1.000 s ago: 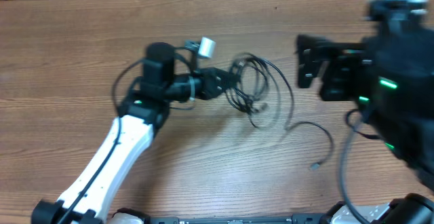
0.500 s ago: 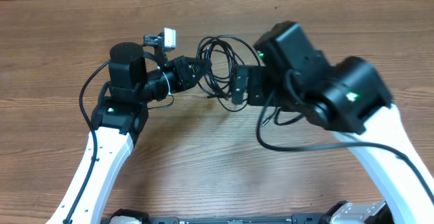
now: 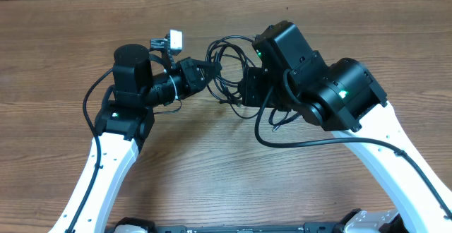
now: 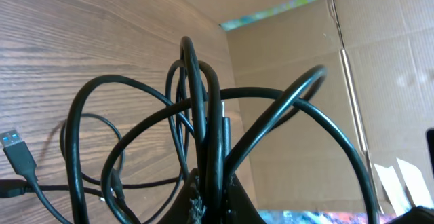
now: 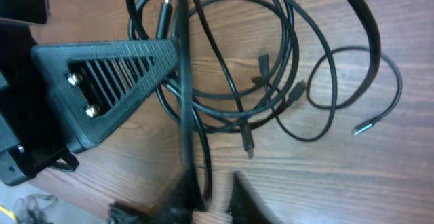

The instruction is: Untangle cables

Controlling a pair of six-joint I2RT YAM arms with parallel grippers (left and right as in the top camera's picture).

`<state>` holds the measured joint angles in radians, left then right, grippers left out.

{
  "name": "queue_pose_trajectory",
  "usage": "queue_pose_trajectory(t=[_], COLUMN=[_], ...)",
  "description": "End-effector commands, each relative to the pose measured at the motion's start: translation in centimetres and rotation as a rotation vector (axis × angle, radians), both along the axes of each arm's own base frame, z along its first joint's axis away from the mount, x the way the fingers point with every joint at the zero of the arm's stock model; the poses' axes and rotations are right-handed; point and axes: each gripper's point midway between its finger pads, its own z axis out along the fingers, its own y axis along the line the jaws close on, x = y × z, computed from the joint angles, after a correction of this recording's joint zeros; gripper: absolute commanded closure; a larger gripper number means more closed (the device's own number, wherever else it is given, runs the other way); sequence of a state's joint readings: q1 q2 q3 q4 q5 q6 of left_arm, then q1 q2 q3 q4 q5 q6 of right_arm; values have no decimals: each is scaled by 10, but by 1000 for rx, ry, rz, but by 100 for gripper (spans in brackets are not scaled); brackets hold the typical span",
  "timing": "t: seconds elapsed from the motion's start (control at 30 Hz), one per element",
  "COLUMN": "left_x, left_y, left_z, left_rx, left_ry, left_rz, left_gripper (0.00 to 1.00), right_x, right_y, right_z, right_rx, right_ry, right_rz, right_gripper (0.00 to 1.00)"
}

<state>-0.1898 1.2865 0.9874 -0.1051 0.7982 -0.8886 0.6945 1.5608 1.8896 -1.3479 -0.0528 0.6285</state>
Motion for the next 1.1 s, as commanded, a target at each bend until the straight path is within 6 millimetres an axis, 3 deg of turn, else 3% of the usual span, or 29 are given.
queue_pose_trajectory(t=[0.0, 0.2, 0.3, 0.37, 0.4, 0.43, 0.5, 0.53, 0.57, 0.73, 0.8, 0.83, 0.9, 0.97, 1.0, 1.03, 1.07], left_x=[-10, -14, -16, -17, -18, -19, -21, -22, -22, -22, -23, -24, -24, -24, -24, -24, -24], left_y=[-5, -8, -10, -11, -12, -13, -16, -18, -18, -19, -19, -18, -19, -19, -19, -19, -18], left_z=[25, 28, 32, 33, 35, 37, 40, 43, 43, 41, 38, 36, 36, 36, 36, 36, 35], left_rx=[-41, -62, -80, -87, -94, -101, -108, -111, -110, -87, -72, -58, -46, -39, -34, -29, -23], left_ry=[-43, -33, -29, -30, -31, -33, -47, -60, -60, -96, -103, -111, -135, -147, -158, -169, -176], left_rz=[-52, -75, -88, -97, -103, -112, -127, -135, -137, -147, -152, -157, -164, -167, -170, -172, -174], left_gripper=[96, 96, 96, 96, 96, 96, 96, 96, 96, 94, 79, 66, 49, 43, 59, 82, 96], right_x=[1, 4, 5, 6, 7, 7, 8, 10, 10, 14, 16, 17, 17, 18, 18, 18, 19], right_y=[2, 3, 5, 5, 6, 6, 7, 8, 9, 7, 5, 4, 4, 3, 3, 3, 2], right_z=[2, 1, -2, -4, -5, -7, -10, -16, -17, -22, -22, -23, -22, -22, -22, -22, -22], right_rx=[15, 16, 11, 8, 4, 2, -3, -10, -13, -37, -46, -52, -55, -58, -60, -61, -63], right_ry=[-10, -11, -6, -2, 2, 5, 11, 19, 23, 19, 13, 8, 5, 2, 0, -2, -3], right_rz=[1, 1, 1, 1, 1, 1, 1, 1, 1, -8, -15, -19, -23, -25, -27, -25, -26], right_gripper=[96, 96, 50, 31, 25, 25, 32, 87, 96, 96, 96, 96, 96, 96, 96, 96, 96])
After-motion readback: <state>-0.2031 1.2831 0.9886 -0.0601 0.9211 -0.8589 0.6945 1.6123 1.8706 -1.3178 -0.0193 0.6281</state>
